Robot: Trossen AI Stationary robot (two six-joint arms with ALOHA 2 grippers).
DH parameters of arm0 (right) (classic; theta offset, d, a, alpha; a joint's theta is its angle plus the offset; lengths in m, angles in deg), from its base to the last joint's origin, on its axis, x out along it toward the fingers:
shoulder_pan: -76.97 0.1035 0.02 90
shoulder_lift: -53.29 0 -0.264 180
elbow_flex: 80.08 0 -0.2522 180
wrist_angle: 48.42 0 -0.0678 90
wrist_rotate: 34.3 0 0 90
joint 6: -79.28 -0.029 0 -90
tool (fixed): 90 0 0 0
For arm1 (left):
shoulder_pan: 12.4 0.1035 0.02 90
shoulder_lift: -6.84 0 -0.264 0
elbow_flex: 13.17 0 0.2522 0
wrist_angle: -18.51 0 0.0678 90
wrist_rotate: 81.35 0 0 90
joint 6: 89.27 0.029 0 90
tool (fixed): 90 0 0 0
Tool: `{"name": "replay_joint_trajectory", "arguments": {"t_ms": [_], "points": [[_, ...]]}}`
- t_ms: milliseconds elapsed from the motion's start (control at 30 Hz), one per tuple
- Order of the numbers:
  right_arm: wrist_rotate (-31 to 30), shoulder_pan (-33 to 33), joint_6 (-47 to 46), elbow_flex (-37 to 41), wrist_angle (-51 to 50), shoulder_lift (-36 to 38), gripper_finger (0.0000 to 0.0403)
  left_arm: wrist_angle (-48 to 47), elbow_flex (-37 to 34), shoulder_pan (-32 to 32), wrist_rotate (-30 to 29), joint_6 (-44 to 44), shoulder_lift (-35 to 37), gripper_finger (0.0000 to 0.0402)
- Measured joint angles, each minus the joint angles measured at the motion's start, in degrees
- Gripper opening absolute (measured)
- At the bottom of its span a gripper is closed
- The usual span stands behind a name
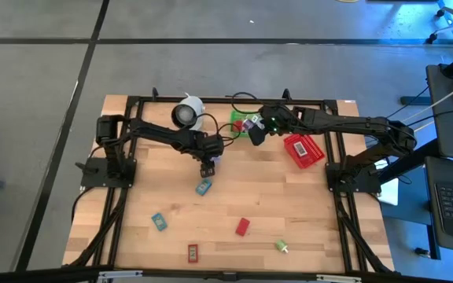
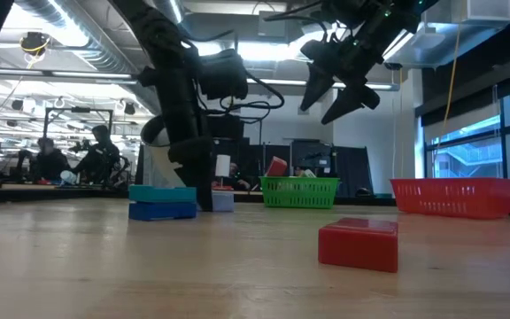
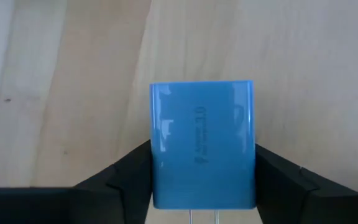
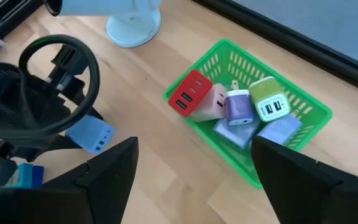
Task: Pick & Place Office items
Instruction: Put the light blue charger adapter into the green bin
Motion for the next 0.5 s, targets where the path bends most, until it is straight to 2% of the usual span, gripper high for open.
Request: {"name": "replay_joint_trajectory", "arguments": {"t_ms": [133, 267, 500], "points": [[-0.03, 0.01, -0.4, 0.0, 0.0, -0.02, 0.0314, 0.35, -0.13, -0.39, 1.39, -3.44, 2.15, 0.0206], [-2.58, -0.01, -0.47, 0.0, -0.18, -0.02, 0.0314, 2.71, -0.11, 0.6, 0.89, -6.28, 6.32, 0.0206], [-5.76, -1.28, -2.34, 0.0, -0.51, 0.87, 0.0314, 11.59, -0.09, 3.54, 1.53, -10.48, 19.05, 0.0206]]}}
